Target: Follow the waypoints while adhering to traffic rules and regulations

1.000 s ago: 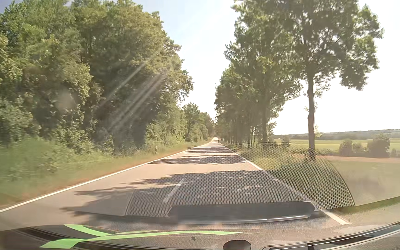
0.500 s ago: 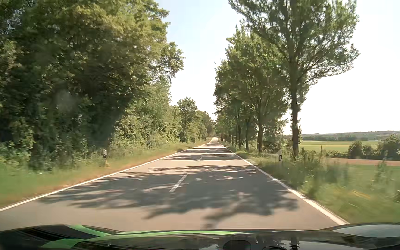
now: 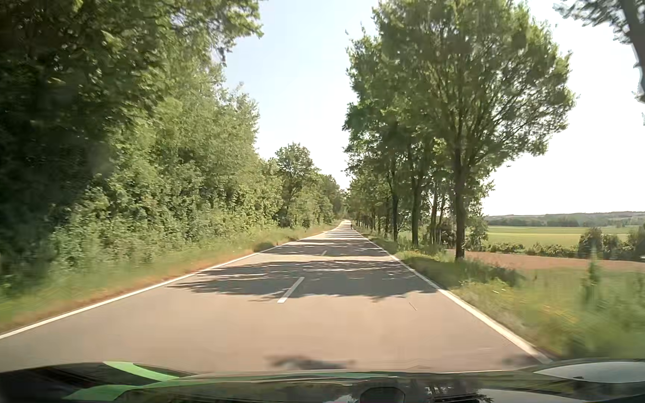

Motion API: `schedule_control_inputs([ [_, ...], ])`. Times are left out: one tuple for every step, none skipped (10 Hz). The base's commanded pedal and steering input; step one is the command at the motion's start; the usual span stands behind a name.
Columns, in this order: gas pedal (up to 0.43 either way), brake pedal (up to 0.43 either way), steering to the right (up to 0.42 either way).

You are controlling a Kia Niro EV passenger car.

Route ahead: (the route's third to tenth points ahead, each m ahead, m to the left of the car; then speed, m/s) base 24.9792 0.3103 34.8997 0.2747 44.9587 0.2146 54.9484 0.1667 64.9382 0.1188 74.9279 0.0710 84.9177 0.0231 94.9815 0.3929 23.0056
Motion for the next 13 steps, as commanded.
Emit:
schedule_control_inputs([
  [0.177,0.0,-0.003],
  [0.177,0.0,-0.003],
  [0.177,0.0,-0.003],
  [0.177,0.0,-0.003],
  [0.177,0.0,-0.002],
  [0.189,0.0,-0.001],
  [0.197,0.0,-0.001],
  [0.197,0.0,-0.001],
  [0.197,0.0,-0.001],
  [0.189,0.0,-0.001],
  [0.177,0.0,-0.001],
  [0.169,0.0,-0.001],
  [0.138,0.0,-0.003],
])
